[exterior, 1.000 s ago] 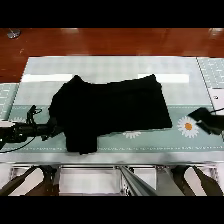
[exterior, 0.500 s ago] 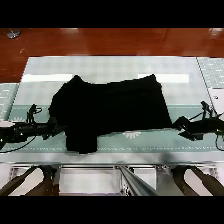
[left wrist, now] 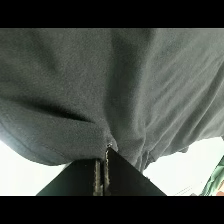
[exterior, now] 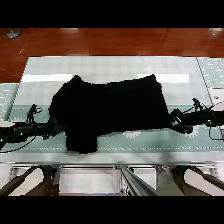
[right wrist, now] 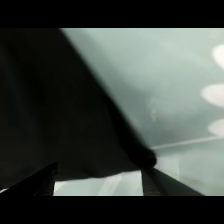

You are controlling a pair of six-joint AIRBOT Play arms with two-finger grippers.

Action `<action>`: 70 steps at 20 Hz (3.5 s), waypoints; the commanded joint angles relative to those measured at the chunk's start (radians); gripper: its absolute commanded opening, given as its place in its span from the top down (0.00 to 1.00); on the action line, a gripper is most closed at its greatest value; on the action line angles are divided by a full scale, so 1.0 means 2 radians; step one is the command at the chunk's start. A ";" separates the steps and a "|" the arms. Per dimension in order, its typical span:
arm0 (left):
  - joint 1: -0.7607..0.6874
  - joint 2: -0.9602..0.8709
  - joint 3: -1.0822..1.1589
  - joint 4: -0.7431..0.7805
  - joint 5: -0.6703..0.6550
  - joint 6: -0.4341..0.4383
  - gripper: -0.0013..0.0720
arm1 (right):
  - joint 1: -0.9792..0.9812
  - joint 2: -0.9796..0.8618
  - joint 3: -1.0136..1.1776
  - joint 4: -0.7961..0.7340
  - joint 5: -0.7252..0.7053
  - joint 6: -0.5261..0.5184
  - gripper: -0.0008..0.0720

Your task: Fold the shirts.

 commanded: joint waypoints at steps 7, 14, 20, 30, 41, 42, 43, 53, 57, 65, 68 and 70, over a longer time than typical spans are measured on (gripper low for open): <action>0.000 0.000 0.000 0.000 0.018 0.014 0.96 | 0.005 -0.049 0.028 0.053 -0.034 -0.026 0.17; 0.000 0.001 0.006 -0.001 0.022 0.014 0.96 | 0.073 -0.051 0.057 0.022 -0.006 -0.043 0.94; -0.001 0.038 0.199 -0.253 -0.011 0.041 0.96 | 0.042 -0.033 0.363 0.002 0.062 -0.016 0.94; 0.001 0.182 0.615 0.130 0.083 -0.102 0.96 | 0.034 0.159 0.652 -0.063 0.076 -0.016 0.94; -0.040 0.345 0.623 0.410 0.012 -0.175 0.96 | 0.034 0.323 0.645 -0.167 0.217 0.013 0.94; -0.047 0.344 0.615 0.412 0.013 -0.175 0.96 | 0.034 0.324 0.639 -0.167 0.232 0.015 0.94; -0.051 0.339 0.602 0.411 0.012 -0.175 0.96 | 0.034 0.324 0.627 -0.165 0.239 0.018 0.94; -0.081 0.188 0.310 0.257 0.088 -0.150 0.96 | 0.040 0.204 0.295 -0.022 0.071 -0.065 0.94; -0.139 0.054 0.291 0.256 0.211 -0.157 0.96 | 0.093 0.061 0.286 -0.024 -0.041 -0.073 0.94; -0.171 -0.151 0.378 0.256 0.282 -0.269 0.96 | 0.114 -0.206 0.433 -0.022 -0.095 -0.006 0.94; -0.169 -0.153 0.386 0.256 0.226 -0.266 0.96 | 0.114 -0.235 0.469 -0.023 -0.050 -0.012 0.94; -0.159 -0.145 0.394 0.257 0.155 -0.225 0.96 | 0.107 -0.227 0.470 -0.021 -0.019 -0.024 0.94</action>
